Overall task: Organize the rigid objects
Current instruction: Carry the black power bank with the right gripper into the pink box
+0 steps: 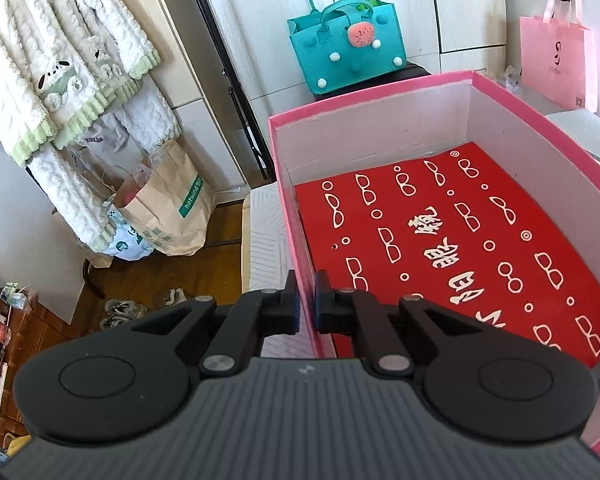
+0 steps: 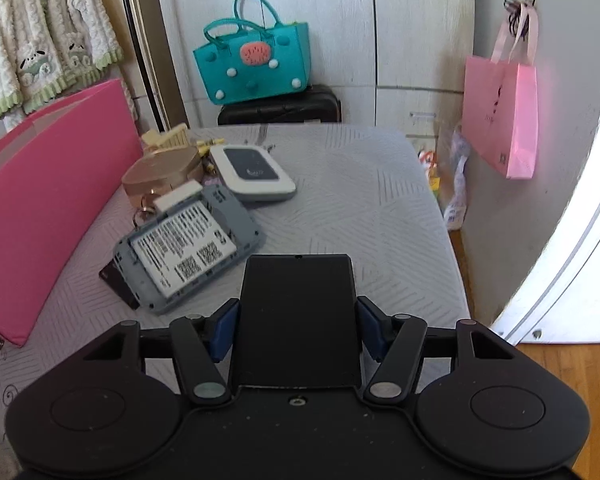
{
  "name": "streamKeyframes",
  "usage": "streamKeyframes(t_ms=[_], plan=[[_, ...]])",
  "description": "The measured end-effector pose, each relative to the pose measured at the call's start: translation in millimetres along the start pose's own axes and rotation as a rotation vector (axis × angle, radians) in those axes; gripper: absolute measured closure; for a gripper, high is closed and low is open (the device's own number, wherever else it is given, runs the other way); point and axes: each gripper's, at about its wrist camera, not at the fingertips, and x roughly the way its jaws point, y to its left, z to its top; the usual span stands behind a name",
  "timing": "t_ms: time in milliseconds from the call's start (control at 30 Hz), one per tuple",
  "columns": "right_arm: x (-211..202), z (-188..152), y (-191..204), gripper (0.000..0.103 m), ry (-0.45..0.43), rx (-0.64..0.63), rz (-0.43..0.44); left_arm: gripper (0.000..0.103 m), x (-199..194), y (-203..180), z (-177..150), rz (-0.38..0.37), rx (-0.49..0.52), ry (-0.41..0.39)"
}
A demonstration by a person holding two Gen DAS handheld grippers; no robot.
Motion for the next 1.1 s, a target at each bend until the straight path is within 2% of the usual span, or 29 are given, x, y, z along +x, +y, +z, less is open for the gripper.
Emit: streamKeyframes(t_ms=[133, 267, 467, 600, 800, 967, 1100], plan=[[3, -3, 9, 0.036, -0.008, -0.038, -0.050, 0.097, -1, -4, 2, 0.025, 0.008, -0.025], [1, -4, 12, 0.037, -0.030, -0.081, -0.065, 0.097, -4, -5, 2, 0.040, 0.003, -0.055], [-24, 7, 16, 0.037, -0.091, -0.105, -0.035, 0.097, -8, -6, 2, 0.055, 0.005, -0.087], [-46, 30, 37, 0.037, -0.147, -0.152, 0.065, 0.097, -9, -5, -1, 0.055, -0.003, -0.100], [-68, 78, 96, 0.036, -0.198, -0.306, 0.299, 0.098, -9, -2, -4, 0.039, -0.032, -0.119], [-56, 119, 162, 0.036, -0.152, -0.473, 0.453, 0.098, -10, 0, -6, 0.024, -0.046, -0.133], [-24, 146, 214, 0.037, -0.043, -0.612, 0.517, 0.098, -10, 3, -8, 0.008, -0.062, -0.142]])
